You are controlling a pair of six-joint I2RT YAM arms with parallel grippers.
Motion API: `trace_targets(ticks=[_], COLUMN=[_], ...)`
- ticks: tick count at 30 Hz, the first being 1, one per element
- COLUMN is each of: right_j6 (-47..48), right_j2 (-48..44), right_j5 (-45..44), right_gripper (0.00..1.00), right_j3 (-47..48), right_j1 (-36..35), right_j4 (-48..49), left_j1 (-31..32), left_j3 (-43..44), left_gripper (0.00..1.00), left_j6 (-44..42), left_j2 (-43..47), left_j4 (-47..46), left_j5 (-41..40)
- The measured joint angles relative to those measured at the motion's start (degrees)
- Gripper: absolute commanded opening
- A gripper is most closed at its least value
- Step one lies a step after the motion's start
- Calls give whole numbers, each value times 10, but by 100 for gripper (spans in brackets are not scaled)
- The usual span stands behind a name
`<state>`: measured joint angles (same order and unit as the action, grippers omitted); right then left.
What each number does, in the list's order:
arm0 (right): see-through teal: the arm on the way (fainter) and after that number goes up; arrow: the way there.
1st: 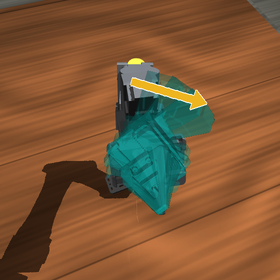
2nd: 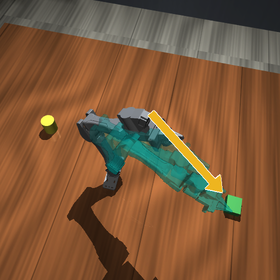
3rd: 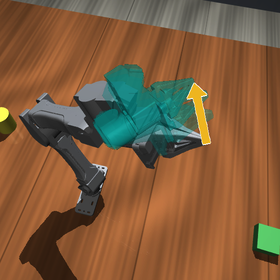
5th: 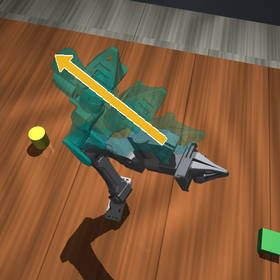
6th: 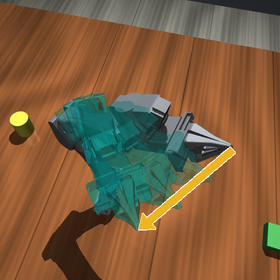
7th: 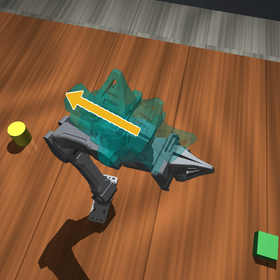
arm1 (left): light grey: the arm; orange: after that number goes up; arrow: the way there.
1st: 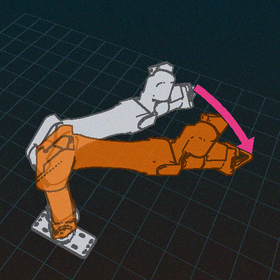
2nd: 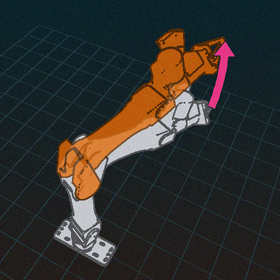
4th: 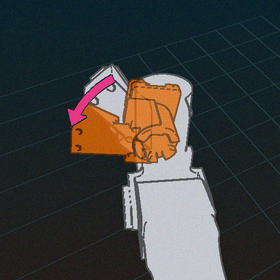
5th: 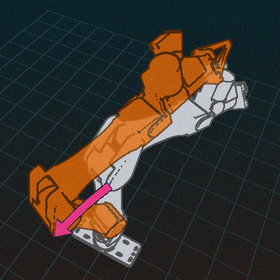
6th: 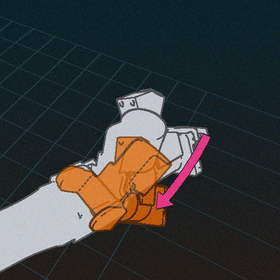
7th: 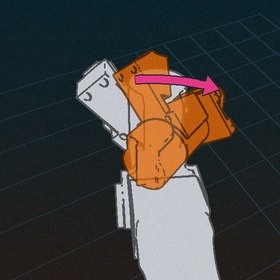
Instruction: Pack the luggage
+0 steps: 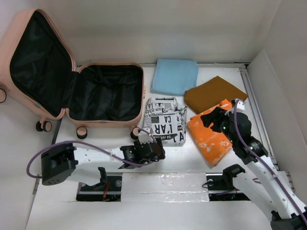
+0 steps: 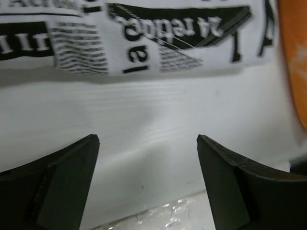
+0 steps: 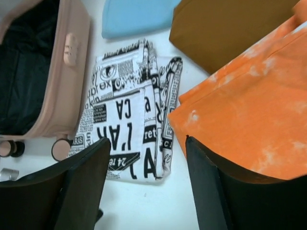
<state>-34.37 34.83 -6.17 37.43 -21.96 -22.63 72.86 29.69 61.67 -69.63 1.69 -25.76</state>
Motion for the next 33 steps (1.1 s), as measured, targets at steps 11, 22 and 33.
trace_targets(ticks=[11, 22, 33], right_j6=[-4, -25, -67], right_j2=[234, 575, 643], right_j5=[94, 36, 3], right_gripper=[74, 75, 19], right_j3=[-25, 128, 146], right_j1=[-49, -44, -48], right_j4=[124, 214, 234], left_j1=[-8, -63, -90], left_j3=[-1, -20, -20], left_gripper=[87, 85, 85], left_j6=[146, 148, 120], left_j2=[12, 8, -9], left_j4=[22, -23, -72], left_j5=[-87, -87, -71])
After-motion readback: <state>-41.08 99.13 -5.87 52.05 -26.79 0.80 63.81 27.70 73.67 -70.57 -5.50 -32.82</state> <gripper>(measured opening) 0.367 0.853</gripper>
